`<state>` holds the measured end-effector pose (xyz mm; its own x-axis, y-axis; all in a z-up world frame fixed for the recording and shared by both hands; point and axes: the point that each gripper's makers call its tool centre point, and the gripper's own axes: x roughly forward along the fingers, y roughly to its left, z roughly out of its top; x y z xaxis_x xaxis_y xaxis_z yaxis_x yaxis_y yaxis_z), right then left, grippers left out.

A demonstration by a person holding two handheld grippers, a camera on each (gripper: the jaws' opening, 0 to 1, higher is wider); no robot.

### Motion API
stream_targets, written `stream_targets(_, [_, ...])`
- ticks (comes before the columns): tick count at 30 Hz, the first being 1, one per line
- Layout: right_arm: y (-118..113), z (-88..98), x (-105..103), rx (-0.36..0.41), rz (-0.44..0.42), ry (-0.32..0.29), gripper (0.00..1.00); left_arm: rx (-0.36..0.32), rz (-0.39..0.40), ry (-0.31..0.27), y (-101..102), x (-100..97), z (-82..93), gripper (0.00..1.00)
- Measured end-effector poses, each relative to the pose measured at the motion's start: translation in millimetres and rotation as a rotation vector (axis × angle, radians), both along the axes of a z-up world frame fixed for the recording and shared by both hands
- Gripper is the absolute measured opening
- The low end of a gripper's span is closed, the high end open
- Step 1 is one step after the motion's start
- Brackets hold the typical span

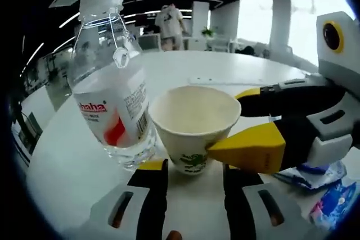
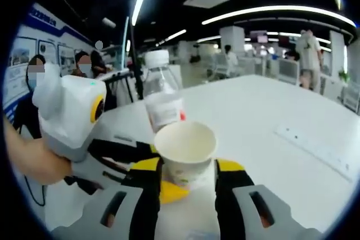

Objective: Arrange the tabletop items into an orderly group along one side of the table until the central work area is clear of visible clutter.

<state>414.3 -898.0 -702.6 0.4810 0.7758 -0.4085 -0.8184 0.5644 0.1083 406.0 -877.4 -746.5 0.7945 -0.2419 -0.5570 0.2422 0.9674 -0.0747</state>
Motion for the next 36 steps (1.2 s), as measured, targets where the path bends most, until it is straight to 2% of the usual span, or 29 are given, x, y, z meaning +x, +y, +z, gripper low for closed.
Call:
stream_targets(6, [-8.7, -0.3, 0.3, -0.010, -0.033, 0.013, 0.44, -0.004, 0.007, 0.008, 2.1, -7.9, -2.1, 0.42])
stream_targets(8, [-15.2, 3.6, 1.7, 0.016, -0.082, 0.020, 0.48, -0.041, 0.034, 0.013, 3.4, -12.9, -3.2, 0.42])
stream_targets(9, [-18.0, 7.4, 1.8, 0.039, -0.107, 0.028, 0.49, -0.089, 0.063, 0.010, 3.9, -17.8, -2.3, 0.43])
stream_targets(12, [-26.7, 15.6, -4.4, 0.050, -0.114, 0.017, 0.50, -0.134, 0.094, -0.009, 8.4, -28.8, 0.1, 0.45])
stream_targets(13, [-31.1, 21.0, -3.4, 0.068, -0.133, 0.001, 0.50, -0.188, 0.096, -0.038, 5.3, -30.6, 5.3, 0.46])
stream_targets(14, [-33.2, 28.0, -2.8, 0.106, -0.150, -0.009, 0.50, -0.245, 0.108, -0.069, 3.1, -30.3, 11.5, 0.46])
stream_targets(15, [-37.4, 41.8, -3.8, 0.174, -0.177, -0.030, 0.52, -0.309, 0.136, -0.108, 3.2, -30.5, 19.0, 0.48])
stream_targets(17, [-47.0, 59.8, -9.3, 0.228, -0.207, -0.062, 0.57, -0.371, 0.156, -0.116, 3.6, -34.6, 23.1, 0.55])
stream_targets(19, [-55.7, 73.8, -14.6, 0.261, -0.227, -0.093, 0.60, -0.416, 0.178, -0.158, 6.0, -35.9, 32.3, 0.58])
stream_targets(20, [-61.7, 85.2, -19.4, 0.308, -0.240, -0.106, 0.62, -0.442, 0.175, -0.156, 3.2, -38.1, 35.4, 0.60])
stream_targets(22, [-74.2, 96.9, -29.6, 0.354, -0.263, -0.102, 0.68, -0.494, 0.157, -0.179, -3.7, -40.7, 46.5, 0.66])
stream_targets(23, [-80.5, 98.8, -34.6, 0.358, -0.269, -0.093, 0.71, -0.500, 0.151, -0.184, -5.2, -41.3, 48.9, 0.70])
stream_targets(26, [-101.8, 102.9, -48.9, 0.367, -0.293, -0.082, 0.77, -0.576, 0.094, -0.252, -22.0, -45.2, 73.0, 0.83])
stream_targets(28, [-117.7, 104.0, -59.5, 0.375, -0.309, -0.079, 0.80, -0.594, 0.070, -0.252, -30.6, -48.1, 78.3, 0.90])
stream_targets(31, [-145.3, 104.9, -73.4, 0.391, -0.369, -0.053, 0.84, -0.594, 0.026, -0.256, -42.8, -50.9, 85.0, 0.96])
stream_targets(33, [-157.9, 107.2, -79.5, 0.401, -0.393, -0.049, 0.85, -0.594, -0.001, -0.253, -50.2, -53.8, 89.9, 0.98])
stream_targets(35, [-171.6, 108.4, -84.9, 0.427, -0.438, -0.007, 0.92, -0.584, -0.017, -0.254, -53.5, -58.9, 95.6, 1.00])
stream_targets(36, [-177.3, 111.0, -86.5, 0.444, -0.452, -0.010, 0.95, -0.568, -0.022, -0.263, -53.3, -60.8, 98.6, 1.00])
